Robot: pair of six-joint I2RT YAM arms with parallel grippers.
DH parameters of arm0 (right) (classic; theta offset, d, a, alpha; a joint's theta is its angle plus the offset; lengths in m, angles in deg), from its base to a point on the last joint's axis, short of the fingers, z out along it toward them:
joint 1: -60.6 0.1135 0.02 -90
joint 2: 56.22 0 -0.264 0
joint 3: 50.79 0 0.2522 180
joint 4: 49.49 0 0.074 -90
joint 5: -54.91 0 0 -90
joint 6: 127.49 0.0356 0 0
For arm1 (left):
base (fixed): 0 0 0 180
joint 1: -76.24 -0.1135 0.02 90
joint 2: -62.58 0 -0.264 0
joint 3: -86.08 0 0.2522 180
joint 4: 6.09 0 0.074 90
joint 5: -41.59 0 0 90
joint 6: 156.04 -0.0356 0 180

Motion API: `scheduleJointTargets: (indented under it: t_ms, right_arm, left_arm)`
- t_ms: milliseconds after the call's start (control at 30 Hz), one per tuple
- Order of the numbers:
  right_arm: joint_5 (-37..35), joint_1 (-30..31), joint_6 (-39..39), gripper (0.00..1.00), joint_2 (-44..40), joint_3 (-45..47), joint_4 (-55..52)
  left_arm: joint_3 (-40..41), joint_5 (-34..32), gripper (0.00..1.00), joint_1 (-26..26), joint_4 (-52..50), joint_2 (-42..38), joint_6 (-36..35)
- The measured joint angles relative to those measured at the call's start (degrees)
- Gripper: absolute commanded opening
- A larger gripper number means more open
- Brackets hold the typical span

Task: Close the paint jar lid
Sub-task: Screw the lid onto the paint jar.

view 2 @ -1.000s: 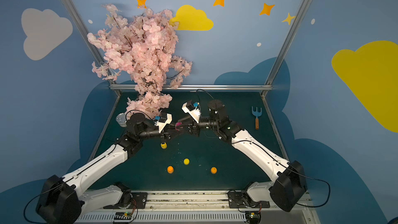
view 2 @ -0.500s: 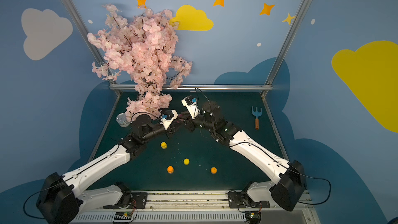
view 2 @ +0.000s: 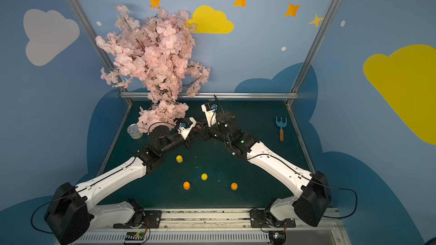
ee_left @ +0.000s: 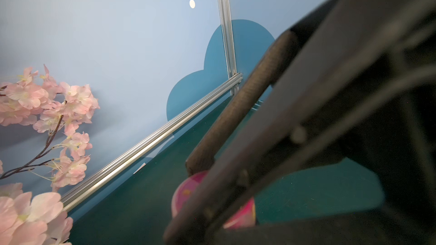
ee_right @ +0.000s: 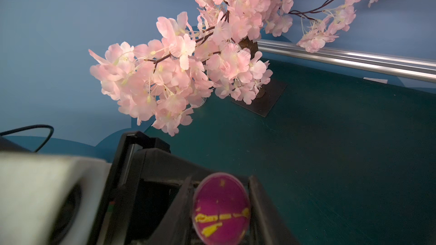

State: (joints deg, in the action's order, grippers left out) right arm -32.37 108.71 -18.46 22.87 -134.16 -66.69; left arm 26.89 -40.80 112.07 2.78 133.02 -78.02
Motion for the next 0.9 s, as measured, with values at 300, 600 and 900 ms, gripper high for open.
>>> scheduleJointTargets:
  t_ms: [300, 600, 900]
  right_arm:
    - [-2.91, -1.11, -0.61, 0.78, -7.63, 6.56, -2.71]
    - [4.17, -9.57, -6.05, 0.79, -17.2, 14.93, -4.72]
    - [25.75, -12.94, -13.7, 0.78, -17.94, 17.44, 3.67]
  left_arm:
    - [-0.52, 9.27, 0.08, -0.35, -3.32, -0.2, 2.6]
    - [2.25, 17.18, 0.1, -6.34, -2.86, -4.31, 5.86]
    - [2.05, 39.45, 0.12, -6.6, -4.02, -5.27, 5.81]
